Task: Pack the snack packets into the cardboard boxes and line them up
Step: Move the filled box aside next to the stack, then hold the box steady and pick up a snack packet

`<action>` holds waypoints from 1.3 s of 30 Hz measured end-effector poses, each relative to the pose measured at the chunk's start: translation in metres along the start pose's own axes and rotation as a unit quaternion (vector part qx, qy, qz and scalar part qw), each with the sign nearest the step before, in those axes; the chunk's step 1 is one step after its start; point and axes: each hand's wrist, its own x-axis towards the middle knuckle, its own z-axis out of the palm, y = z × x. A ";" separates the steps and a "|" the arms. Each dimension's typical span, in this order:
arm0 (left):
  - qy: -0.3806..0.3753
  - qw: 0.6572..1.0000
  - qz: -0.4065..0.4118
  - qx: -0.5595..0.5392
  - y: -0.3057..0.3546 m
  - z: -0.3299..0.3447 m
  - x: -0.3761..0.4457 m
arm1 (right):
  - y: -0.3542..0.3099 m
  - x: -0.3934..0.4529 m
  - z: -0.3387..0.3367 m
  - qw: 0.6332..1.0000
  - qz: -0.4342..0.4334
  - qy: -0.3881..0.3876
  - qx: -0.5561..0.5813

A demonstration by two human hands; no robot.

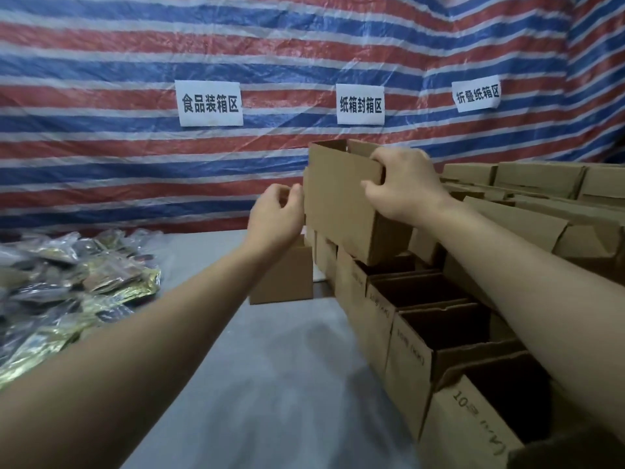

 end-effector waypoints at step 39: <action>-0.062 0.968 -0.243 0.004 -0.147 -0.223 -0.144 | -0.203 -0.138 0.136 0.898 -0.087 -0.427 0.062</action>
